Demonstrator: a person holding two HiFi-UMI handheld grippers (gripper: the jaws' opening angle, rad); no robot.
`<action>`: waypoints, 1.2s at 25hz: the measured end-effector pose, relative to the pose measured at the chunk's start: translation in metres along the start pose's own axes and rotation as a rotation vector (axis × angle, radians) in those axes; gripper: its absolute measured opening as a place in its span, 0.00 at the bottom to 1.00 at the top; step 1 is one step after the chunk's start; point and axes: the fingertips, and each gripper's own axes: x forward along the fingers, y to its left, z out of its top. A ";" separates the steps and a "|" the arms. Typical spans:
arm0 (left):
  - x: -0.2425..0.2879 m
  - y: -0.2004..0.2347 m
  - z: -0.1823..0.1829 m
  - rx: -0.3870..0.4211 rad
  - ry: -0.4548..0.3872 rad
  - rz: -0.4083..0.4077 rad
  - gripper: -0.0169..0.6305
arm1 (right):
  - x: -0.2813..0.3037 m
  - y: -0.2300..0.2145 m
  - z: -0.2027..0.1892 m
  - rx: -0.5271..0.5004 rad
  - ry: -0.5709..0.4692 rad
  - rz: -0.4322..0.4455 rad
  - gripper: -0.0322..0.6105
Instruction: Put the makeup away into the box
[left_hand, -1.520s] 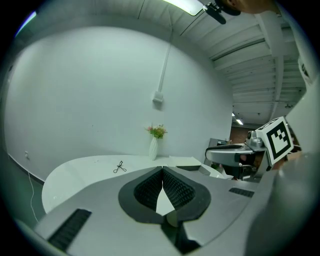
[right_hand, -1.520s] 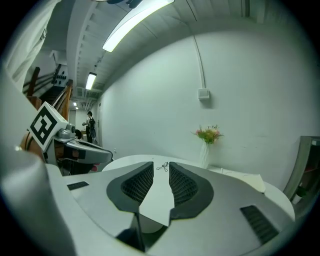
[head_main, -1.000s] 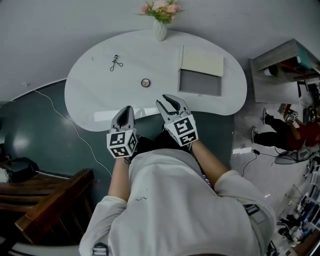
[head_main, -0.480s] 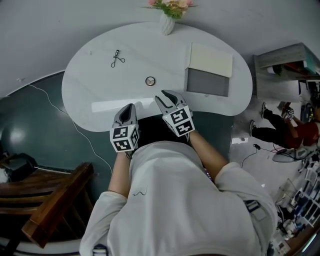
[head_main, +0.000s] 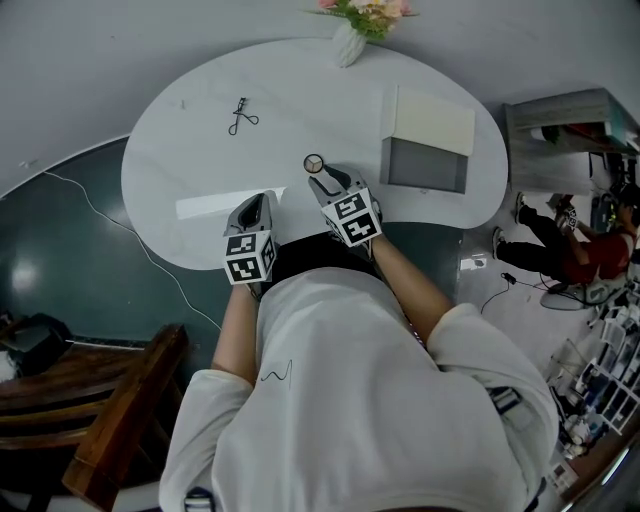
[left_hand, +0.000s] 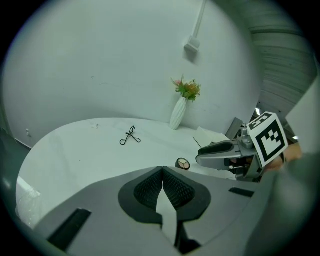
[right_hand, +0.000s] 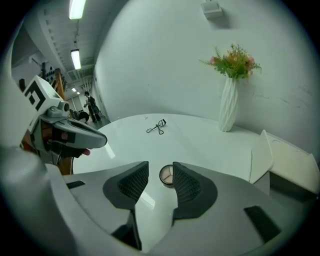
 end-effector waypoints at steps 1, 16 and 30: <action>0.003 0.004 -0.001 0.002 0.008 -0.005 0.05 | 0.006 -0.002 0.000 0.001 0.008 -0.009 0.29; 0.028 0.057 0.021 0.026 0.034 -0.066 0.05 | 0.065 -0.016 -0.027 0.054 0.195 -0.079 0.43; 0.043 0.033 0.018 0.036 0.054 -0.075 0.05 | 0.066 -0.016 -0.029 0.064 0.192 -0.052 0.39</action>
